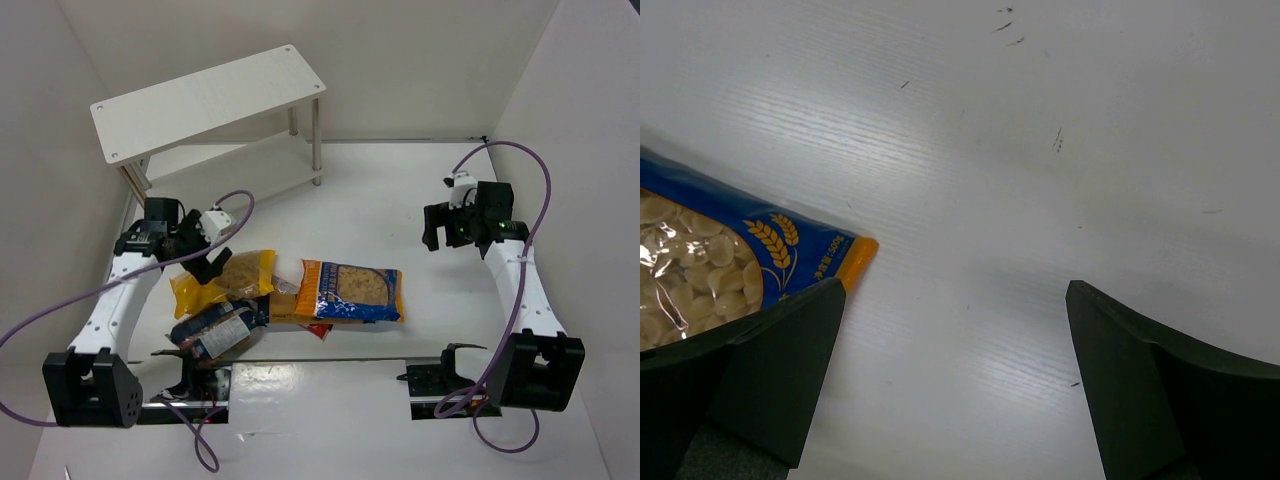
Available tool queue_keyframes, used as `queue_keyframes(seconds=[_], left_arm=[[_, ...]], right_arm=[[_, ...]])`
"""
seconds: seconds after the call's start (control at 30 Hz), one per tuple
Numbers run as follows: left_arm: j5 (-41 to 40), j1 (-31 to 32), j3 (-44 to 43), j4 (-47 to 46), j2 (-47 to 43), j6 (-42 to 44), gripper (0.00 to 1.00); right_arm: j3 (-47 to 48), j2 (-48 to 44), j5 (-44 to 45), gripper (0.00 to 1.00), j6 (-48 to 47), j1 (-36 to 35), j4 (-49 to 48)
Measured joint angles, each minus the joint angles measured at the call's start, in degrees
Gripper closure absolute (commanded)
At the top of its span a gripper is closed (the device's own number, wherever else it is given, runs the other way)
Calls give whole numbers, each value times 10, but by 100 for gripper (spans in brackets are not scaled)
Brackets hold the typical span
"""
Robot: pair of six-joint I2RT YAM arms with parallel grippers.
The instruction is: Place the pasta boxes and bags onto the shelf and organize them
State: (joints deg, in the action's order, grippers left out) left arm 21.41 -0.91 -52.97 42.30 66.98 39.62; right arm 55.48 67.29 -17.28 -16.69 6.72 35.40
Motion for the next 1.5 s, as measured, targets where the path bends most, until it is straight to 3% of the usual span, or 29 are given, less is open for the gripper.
queue_keyframes(seconds=[0.2,0.47,0.77,1.17,1.5], left_arm=[[-17,0,-4,-6,-89,-32,0],[-59,-35,-20,-27,-141,-166,0],[-2,-126,-10,-75,-164,-222,0],[25,-136,9,-81,-164,-233,0],[30,-136,9,-81,-164,-233,0]], right_arm=[[0,0,-20,0,-35,-31,5],[3,29,-13,0,-159,-268,47],[5,35,31,0,-213,-527,108],[2,100,54,0,-215,-553,120],[-25,154,116,0,-204,-553,66]])
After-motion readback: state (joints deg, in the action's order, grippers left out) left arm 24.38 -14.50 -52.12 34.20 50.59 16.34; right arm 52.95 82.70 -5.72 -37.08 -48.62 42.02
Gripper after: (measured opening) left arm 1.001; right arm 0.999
